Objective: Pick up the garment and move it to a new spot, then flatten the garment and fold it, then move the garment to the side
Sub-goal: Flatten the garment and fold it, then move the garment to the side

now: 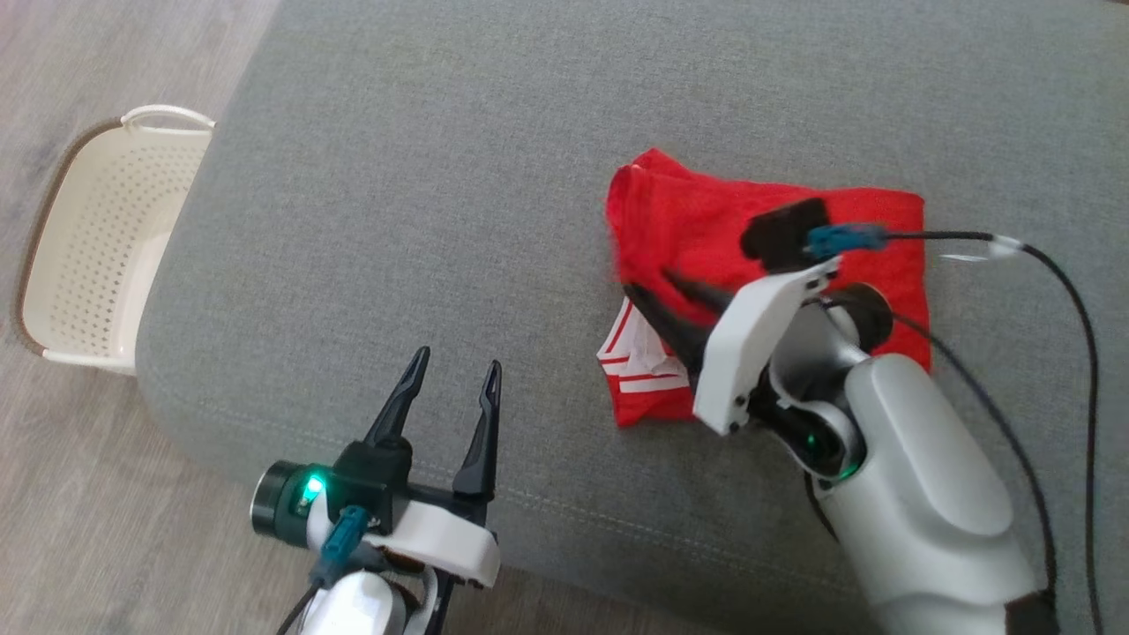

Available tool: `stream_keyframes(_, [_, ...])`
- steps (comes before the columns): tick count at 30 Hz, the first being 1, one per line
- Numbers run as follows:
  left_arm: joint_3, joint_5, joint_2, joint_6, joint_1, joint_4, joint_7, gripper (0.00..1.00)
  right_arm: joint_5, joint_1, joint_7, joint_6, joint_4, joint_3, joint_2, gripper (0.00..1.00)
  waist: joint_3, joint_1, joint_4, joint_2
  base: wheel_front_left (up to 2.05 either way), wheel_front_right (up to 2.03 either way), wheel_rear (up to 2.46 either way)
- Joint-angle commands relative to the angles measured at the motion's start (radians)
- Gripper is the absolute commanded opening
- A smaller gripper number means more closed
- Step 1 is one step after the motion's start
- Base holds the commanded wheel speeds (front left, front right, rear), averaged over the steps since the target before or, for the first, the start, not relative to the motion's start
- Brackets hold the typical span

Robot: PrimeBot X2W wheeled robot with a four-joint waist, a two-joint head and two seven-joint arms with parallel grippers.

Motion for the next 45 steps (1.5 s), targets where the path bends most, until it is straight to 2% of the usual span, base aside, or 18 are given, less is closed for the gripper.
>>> stream_keyframes(1, [0.038,0.007,-0.005,-0.003,-0.029,-0.027,-0.012,1.0,0.032,-0.027,-0.052,0.005,-0.051,-0.006,0.035,1.0,-0.001,0.0,-0.002,0.0,0.0,0.0,0.0])
stream_keyframes(6, [0.053,0.009,-0.008,0.002,-0.025,-0.035,-0.012,1.0,0.04,-0.036,-0.222,0.005,-0.115,-0.11,0.037,1.0,-0.014,0.0,-0.029,0.0,0.0,0.0,0.0])
stream_keyframes(13, [0.101,-0.007,-0.011,0.003,-0.003,-0.075,-0.012,1.0,-0.047,0.026,-0.453,0.005,-0.194,-0.224,-0.055,1.0,-0.054,0.0,-0.103,0.0,0.0,0.0,0.0])
stream_keyframes(14, [0.101,-0.007,-0.011,0.003,-0.003,-0.075,-0.012,1.0,-0.047,0.026,-0.453,0.005,-0.194,-0.224,-0.055,1.0,-0.054,0.0,-0.103,0.0,0.0,0.0,0.0])
stream_keyframes(16, [0.12,-0.01,-0.012,0.004,0.005,-0.099,-0.012,1.0,-0.109,0.086,-0.582,0.005,-0.186,-0.252,-0.091,1.0,-0.074,0.0,-0.131,0.0,0.0,0.0,0.0])
stream_keyframes(21, [0.157,-0.021,-0.014,0.003,0.031,-0.118,-0.012,1.0,-0.188,0.203,-0.816,0.005,-0.124,-0.298,-0.095,1.0,-0.116,0.0,-0.17,0.0,0.0,0.0,0.0])
stream_keyframes(27, [0.191,0.012,-0.015,-0.001,0.069,-0.161,-0.012,1.0,-0.236,0.304,-0.867,0.005,-0.078,-0.331,-0.048,1.0,-0.165,0.0,-0.2,0.0,0.0,0.0,0.0])
stream_keyframes(32, [0.2,0.06,-0.009,-0.01,0.116,-0.19,-0.012,1.0,-0.289,0.392,-0.868,0.005,-0.117,-0.337,-0.015,1.0,-0.208,0.0,-0.213,0.0,0.0,0.0,0.0])
stream_keyframes(37, [0.2,0.087,-0.003,-0.024,0.169,-0.179,-0.012,1.0,-0.319,0.466,-0.868,0.005,-0.115,-0.322,0.005,1.0,-0.257,0.0,-0.218,0.0,0.0,0.0,0.0])
stream_keyframes(45, [0.198,0.094,-0.006,-0.028,0.197,-0.166,-0.012,1.0,-0.326,0.5,-0.868,0.005,-0.107,-0.321,0.015,1.0,-0.295,0.0,-0.21,0.0,0.0,0.0,0.0])
